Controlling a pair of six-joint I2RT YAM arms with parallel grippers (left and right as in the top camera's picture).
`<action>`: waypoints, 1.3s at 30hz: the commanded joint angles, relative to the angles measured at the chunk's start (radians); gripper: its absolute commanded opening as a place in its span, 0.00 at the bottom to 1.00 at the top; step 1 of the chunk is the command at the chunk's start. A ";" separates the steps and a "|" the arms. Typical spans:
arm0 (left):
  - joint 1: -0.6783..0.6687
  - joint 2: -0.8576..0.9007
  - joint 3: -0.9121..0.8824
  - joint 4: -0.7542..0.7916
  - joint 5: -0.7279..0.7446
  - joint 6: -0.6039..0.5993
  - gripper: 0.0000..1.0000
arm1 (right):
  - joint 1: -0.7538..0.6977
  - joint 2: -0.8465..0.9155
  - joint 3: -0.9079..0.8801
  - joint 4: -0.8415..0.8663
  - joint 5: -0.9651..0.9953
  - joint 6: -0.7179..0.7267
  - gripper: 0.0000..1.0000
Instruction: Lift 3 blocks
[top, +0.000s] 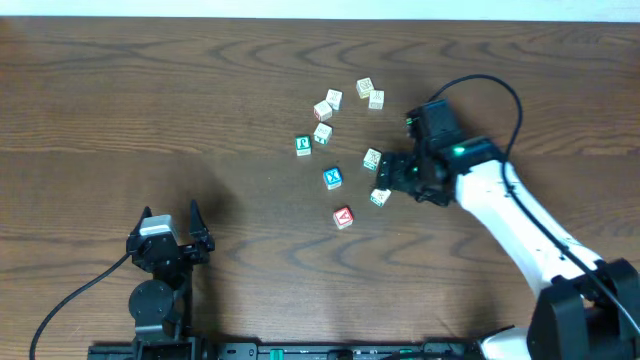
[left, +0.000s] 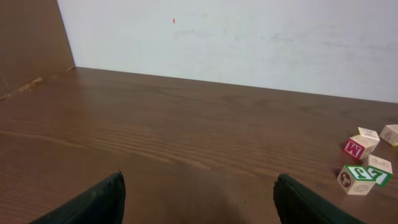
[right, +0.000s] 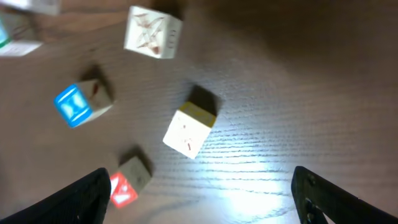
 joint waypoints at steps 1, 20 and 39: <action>0.002 -0.005 -0.015 -0.043 -0.005 -0.009 0.77 | 0.074 0.023 0.016 0.002 0.193 0.301 0.91; 0.002 -0.005 -0.015 -0.043 -0.005 -0.009 0.77 | 0.152 0.220 0.016 0.103 0.232 0.474 0.72; 0.002 -0.005 -0.015 -0.043 -0.005 -0.009 0.77 | 0.153 0.224 0.016 0.089 0.236 0.290 0.49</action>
